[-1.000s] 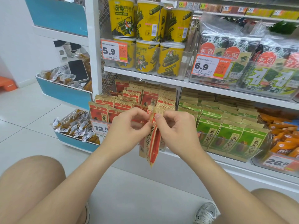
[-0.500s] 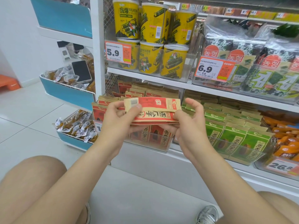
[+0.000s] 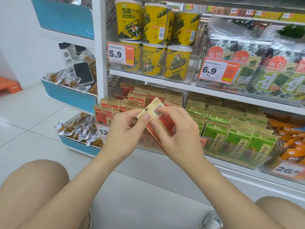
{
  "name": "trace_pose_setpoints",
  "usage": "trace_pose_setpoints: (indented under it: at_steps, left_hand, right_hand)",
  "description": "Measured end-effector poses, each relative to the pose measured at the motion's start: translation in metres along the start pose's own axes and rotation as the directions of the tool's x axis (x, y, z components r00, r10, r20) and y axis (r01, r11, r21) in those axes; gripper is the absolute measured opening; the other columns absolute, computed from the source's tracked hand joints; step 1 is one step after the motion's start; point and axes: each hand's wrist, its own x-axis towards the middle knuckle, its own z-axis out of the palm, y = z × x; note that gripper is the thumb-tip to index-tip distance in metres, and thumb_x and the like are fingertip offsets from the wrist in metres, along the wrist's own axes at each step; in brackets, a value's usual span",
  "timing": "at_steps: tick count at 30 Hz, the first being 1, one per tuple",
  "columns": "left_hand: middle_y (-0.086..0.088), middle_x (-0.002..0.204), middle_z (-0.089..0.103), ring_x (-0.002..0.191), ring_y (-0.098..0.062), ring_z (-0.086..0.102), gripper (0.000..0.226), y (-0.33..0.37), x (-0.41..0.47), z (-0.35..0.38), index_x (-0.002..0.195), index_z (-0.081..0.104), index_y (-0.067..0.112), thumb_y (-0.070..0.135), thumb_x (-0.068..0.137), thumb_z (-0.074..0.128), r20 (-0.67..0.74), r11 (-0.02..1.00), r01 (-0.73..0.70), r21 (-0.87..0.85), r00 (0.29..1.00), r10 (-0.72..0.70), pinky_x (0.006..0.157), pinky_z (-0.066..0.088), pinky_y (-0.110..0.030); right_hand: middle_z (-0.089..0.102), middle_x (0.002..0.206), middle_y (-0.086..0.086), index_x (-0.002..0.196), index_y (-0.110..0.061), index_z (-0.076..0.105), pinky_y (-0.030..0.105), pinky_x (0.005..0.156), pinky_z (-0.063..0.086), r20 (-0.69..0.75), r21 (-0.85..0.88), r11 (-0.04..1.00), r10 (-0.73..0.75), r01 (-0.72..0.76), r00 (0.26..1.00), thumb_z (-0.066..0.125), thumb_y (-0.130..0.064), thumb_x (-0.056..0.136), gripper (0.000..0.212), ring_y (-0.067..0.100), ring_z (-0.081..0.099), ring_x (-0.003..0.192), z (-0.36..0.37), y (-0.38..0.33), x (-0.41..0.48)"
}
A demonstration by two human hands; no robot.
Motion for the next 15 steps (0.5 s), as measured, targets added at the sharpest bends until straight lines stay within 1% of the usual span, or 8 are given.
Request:
trace_pose_setpoints:
  at_steps: [3,6,8,10,12,13,14,15]
  left_hand:
    - [-0.028,0.093,0.074,0.090,-0.054,0.071,0.030,0.001,-0.003,0.002,0.106,0.081,0.016,0.013,0.113,0.052,0.070,1.000,-0.001,0.015,0.998,-0.001,0.079,0.061,-0.068]
    - [-0.015,0.092,0.079,0.091,-0.037,0.078,0.030,0.003,-0.005,0.005,0.107,0.083,0.012,0.009,0.112,0.053,0.095,1.000,0.018,0.014,0.995,-0.019,0.085,0.065,-0.054]
    - [-0.011,0.094,0.082,0.092,-0.031,0.080,0.028,0.002,-0.005,0.005,0.107,0.083,0.013,0.009,0.111,0.056,0.099,0.999,0.040,0.015,0.994,-0.041,0.085,0.066,-0.050]
    - [-0.011,0.093,0.082,0.092,-0.030,0.081,0.027,0.003,-0.004,0.006,0.106,0.084,0.015,0.011,0.110,0.058,0.098,0.998,0.056,0.012,0.994,-0.057,0.082,0.068,-0.045]
    - [-0.013,0.090,0.081,0.090,-0.032,0.080,0.028,0.004,-0.004,0.007,0.102,0.084,0.015,0.011,0.110,0.058,0.101,0.998,0.054,0.020,0.993,-0.056,0.077,0.068,-0.040]
    - [-0.015,0.089,0.080,0.089,-0.035,0.079,0.029,0.004,-0.004,0.008,0.100,0.084,0.014,0.010,0.110,0.057,0.102,0.998,0.052,0.026,0.993,-0.055,0.076,0.068,-0.038]
    - [-0.018,0.088,0.079,0.089,-0.039,0.077,0.029,0.004,-0.004,0.009,0.099,0.084,0.013,0.010,0.110,0.057,0.100,0.998,0.050,0.035,0.994,-0.053,0.075,0.068,-0.040]
    - [-0.020,0.088,0.077,0.089,-0.043,0.075,0.029,0.004,-0.004,0.009,0.097,0.083,0.013,0.011,0.110,0.057,0.096,0.998,0.047,0.051,0.994,-0.052,0.076,0.068,-0.046]
  right_hand:
    - [0.074,0.108,-0.005,0.112,-0.015,0.077,0.030,0.086,0.054,-0.039,-0.038,0.998,-0.048,0.046,0.998,0.084,-0.032,0.095,0.026,0.013,0.069,0.098,-0.005,0.005,0.003]
    - [0.076,0.107,-0.002,0.113,-0.014,0.075,0.039,0.080,0.059,0.007,-0.114,0.987,-0.113,0.113,0.994,0.080,-0.031,0.099,0.023,0.018,0.071,0.094,-0.007,0.011,0.002]
    - [0.076,0.112,0.003,0.113,-0.012,0.074,0.045,0.070,0.062,0.014,-0.200,0.963,-0.180,0.179,0.984,0.075,-0.030,0.102,0.022,0.025,0.074,0.093,-0.004,0.013,0.000]
    - [0.076,0.122,0.012,0.108,-0.010,0.074,0.044,0.057,0.062,0.003,-0.318,0.915,-0.261,0.248,0.965,0.070,-0.026,0.103,0.018,0.033,0.078,0.089,-0.001,0.013,-0.002]
    - [0.071,0.136,0.019,0.100,-0.008,0.073,0.038,0.047,0.057,0.023,-0.414,0.865,-0.302,0.284,0.953,0.066,-0.023,0.104,0.017,0.036,0.078,0.078,0.002,0.010,-0.002]
    - [0.068,0.142,0.021,0.095,-0.008,0.070,0.034,0.044,0.051,0.042,-0.446,0.846,-0.307,0.293,0.951,0.063,-0.022,0.105,0.018,0.035,0.076,0.072,0.003,0.009,-0.002]
    - [0.066,0.144,0.021,0.092,-0.008,0.068,0.032,0.042,0.045,0.058,-0.471,0.832,-0.303,0.293,0.951,0.061,-0.021,0.105,0.020,0.034,0.075,0.067,0.004,0.008,-0.002]
    - [0.065,0.145,0.021,0.089,-0.008,0.065,0.031,0.041,0.041,0.069,-0.485,0.826,-0.291,0.287,0.954,0.061,-0.021,0.105,0.021,0.033,0.074,0.065,0.004,0.007,-0.002]
